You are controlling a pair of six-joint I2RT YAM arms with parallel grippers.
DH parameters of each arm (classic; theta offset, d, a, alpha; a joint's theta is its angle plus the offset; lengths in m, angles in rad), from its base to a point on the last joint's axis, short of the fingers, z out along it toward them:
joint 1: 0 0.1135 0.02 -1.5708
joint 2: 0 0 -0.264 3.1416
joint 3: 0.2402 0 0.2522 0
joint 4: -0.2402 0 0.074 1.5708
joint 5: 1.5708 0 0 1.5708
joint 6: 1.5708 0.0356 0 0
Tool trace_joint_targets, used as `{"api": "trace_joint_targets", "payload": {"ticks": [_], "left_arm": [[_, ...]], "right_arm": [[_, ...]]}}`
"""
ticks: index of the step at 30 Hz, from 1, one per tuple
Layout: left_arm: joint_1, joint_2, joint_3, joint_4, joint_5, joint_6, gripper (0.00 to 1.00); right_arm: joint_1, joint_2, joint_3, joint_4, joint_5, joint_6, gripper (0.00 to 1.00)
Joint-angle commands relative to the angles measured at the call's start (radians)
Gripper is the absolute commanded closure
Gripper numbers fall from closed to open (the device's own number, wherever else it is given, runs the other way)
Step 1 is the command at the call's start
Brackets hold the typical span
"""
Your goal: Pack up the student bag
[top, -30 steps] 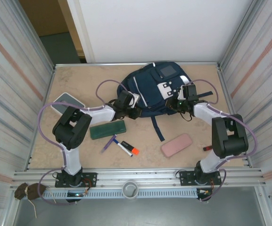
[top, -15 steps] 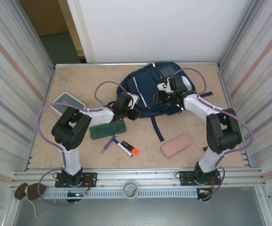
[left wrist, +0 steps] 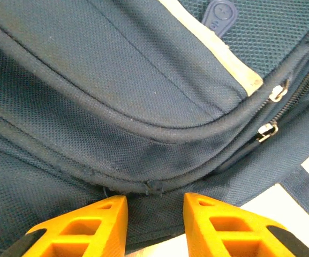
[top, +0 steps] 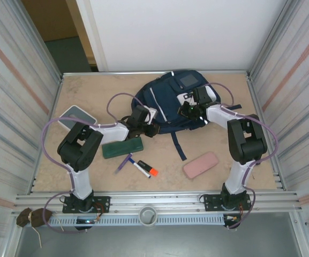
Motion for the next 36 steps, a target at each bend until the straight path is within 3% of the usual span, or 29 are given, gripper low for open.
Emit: {"api": "trace_joint_targets", "payload": {"ticks": [1,7,16,22,28,36], "left_arm": [[0.007,-0.066,-0.069,-0.072,0.039,-0.016,0.64],[0.022,-0.233,-0.127,0.01,0.098,-0.073,0.59],[0.019,-0.388,-0.135,0.002,0.027,-0.136,0.51],[-0.039,-0.39,-0.067,-0.089,-0.13,-0.064,0.42],[-0.04,-0.328,-0.001,-0.12,-0.118,-0.009,0.39],[0.012,-0.278,0.054,-0.141,-0.081,-0.052,0.36]], "right_arm": [[-0.006,-0.092,-0.025,0.172,-0.082,0.142,1.0],[-0.001,-0.219,-0.069,0.335,-0.118,0.3,1.0],[0.013,-0.305,-0.093,0.441,-0.074,0.444,1.0],[0.035,-0.308,-0.076,0.445,-0.059,0.451,1.0],[0.041,-0.299,-0.072,0.494,-0.09,0.544,1.0],[0.043,-0.308,-0.038,0.513,-0.113,0.604,1.0]]}}
